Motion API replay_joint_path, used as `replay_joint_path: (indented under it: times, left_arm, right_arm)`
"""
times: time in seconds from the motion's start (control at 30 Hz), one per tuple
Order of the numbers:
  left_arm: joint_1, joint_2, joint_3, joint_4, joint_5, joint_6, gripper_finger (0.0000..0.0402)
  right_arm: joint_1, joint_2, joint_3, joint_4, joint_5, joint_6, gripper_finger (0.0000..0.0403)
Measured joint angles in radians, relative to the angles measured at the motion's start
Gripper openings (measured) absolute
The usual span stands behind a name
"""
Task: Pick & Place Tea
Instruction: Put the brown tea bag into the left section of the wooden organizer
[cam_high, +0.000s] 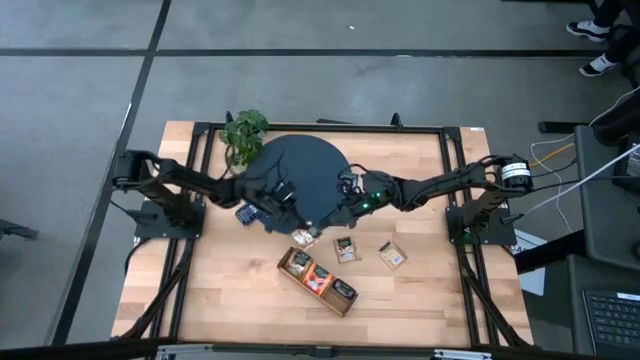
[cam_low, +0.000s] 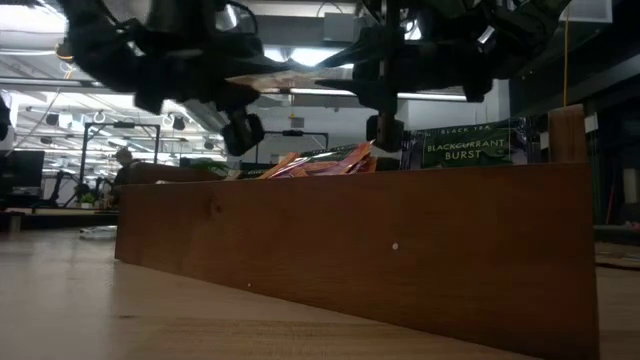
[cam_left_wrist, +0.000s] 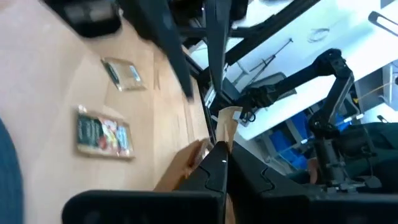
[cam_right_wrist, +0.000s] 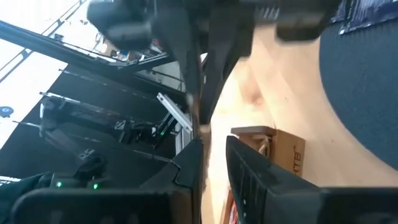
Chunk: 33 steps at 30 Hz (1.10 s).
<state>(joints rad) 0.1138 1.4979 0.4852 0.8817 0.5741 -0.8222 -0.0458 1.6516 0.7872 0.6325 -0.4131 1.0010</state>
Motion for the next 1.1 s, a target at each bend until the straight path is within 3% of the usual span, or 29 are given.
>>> replay_joint_path:
  times: [0.37, 0.6, 0.87, 1.1]
  left_arm:
    - [-0.236, 0.001, -0.046, 0.042, -0.319, 0.023, 0.0002]
    - [-0.317, 0.001, -0.048, 0.037, -0.490, 0.074, 0.0002]
    - [-0.376, 0.002, -0.160, 0.169, -0.659, 0.016, 0.0002]
    - [-0.408, 0.022, -0.173, 0.205, -0.715, 0.027, 0.0002]
  right_arm:
    - [0.011, 0.000, 0.000, 0.065, 0.111, -0.008, 0.0070]
    - [0.009, 0.000, 0.000, 0.091, 0.124, -0.010, 0.0070]
    - [0.009, 0.000, 0.000, 0.091, 0.124, -0.013, 0.0070]
    - [0.009, 0.000, 0.000, 0.091, 0.125, -0.019, 0.0070]
